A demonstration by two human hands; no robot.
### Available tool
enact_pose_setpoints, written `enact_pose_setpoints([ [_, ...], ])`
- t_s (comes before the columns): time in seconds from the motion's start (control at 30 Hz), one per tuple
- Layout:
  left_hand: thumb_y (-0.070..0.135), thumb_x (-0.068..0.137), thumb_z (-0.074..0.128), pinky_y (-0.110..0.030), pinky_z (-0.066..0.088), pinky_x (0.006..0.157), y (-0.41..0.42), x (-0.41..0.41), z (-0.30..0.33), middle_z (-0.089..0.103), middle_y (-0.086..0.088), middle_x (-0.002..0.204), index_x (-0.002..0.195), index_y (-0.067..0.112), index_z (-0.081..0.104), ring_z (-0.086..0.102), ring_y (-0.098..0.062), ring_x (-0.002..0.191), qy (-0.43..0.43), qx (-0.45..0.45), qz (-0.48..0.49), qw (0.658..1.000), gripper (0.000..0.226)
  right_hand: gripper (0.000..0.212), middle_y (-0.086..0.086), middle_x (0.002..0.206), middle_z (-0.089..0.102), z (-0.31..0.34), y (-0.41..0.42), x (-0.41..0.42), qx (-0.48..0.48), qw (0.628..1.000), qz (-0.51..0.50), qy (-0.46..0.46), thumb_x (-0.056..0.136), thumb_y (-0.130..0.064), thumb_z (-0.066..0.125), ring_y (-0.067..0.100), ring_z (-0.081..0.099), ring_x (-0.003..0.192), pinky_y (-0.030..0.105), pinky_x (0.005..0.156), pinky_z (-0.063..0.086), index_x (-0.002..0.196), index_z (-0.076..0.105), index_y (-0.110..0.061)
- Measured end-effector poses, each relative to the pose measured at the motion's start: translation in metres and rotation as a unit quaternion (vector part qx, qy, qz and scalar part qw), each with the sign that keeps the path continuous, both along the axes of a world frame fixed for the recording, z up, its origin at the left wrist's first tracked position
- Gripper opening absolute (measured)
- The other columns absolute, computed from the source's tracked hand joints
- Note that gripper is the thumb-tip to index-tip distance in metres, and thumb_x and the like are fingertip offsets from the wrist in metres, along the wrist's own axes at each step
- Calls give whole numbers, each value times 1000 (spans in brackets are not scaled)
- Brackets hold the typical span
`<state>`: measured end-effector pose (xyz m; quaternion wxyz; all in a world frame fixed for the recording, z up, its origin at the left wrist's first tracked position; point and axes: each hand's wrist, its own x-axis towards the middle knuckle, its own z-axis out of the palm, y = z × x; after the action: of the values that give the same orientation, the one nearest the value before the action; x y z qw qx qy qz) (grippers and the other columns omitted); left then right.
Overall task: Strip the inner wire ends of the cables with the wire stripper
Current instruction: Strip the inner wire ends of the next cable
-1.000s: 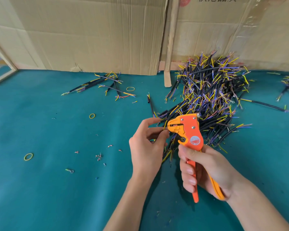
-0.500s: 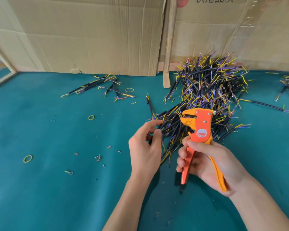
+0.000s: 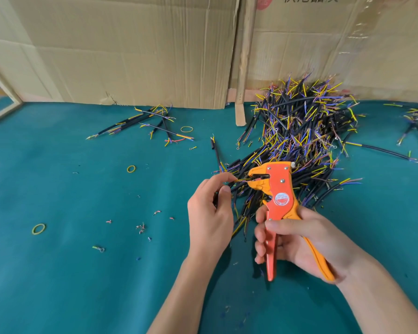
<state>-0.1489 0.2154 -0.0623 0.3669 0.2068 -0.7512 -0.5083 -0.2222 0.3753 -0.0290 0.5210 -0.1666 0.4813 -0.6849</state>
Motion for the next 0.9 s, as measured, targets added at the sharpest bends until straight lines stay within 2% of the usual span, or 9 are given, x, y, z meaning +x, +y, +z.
enact_pose_setpoints([
  [0.07, 13, 95, 51, -35, 47, 72, 1, 0, 1, 65, 1, 85, 97, 35, 67, 57, -17, 74, 1, -6, 3, 1000, 27, 33, 27, 84, 60, 0, 0, 0, 7, 1000, -4, 7, 71, -9, 81, 39, 61, 72, 53, 72, 56, 100, 68, -3],
  [0.13, 13, 94, 51, -35, 46, 74, 2, 1, 2, 64, 2, 86, 96, 36, 68, 57, -17, 76, 9, -13, 7, 1000, 28, 35, 27, 83, 59, -1, 0, -1, 13, 1000, -15, 10, 69, -9, 82, 39, 61, 72, 53, 71, 57, 100, 68, -3],
  [0.27, 11, 93, 51, -33, 45, 74, 2, 1, 2, 64, 1, 86, 96, 35, 69, 57, -16, 79, 16, -23, 16, 999, 30, 39, 26, 83, 59, -2, 1, -2, 18, 999, -24, 15, 67, -8, 82, 39, 61, 72, 52, 71, 57, 101, 67, -1],
  [0.43, 5, 93, 54, -29, 44, 69, 1, 1, 1, 65, 2, 84, 95, 28, 73, 56, -15, 76, 22, -27, 27, 999, 30, 34, 27, 83, 59, -4, 1, -2, 25, 999, -5, 35, 70, -8, 81, 40, 60, 73, 53, 73, 56, 101, 68, -2],
  [0.77, 2, 94, 56, -28, 44, 66, 1, 1, 1, 63, 0, 81, 95, 28, 74, 55, -16, 73, 25, -31, 28, 999, 31, 27, 26, 81, 58, -5, 1, -3, 17, 999, 17, 26, 76, -13, 81, 40, 59, 72, 53, 73, 55, 96, 66, -4],
  [0.9, 1, 94, 57, -20, 41, 65, 1, 1, 2, 62, 3, 80, 94, 31, 73, 55, -13, 74, 22, -33, 20, 999, 34, 26, 25, 78, 56, -5, -1, 0, 27, 1000, 5, 14, 77, -15, 81, 39, 58, 68, 52, 69, 55, 93, 65, -4],
])
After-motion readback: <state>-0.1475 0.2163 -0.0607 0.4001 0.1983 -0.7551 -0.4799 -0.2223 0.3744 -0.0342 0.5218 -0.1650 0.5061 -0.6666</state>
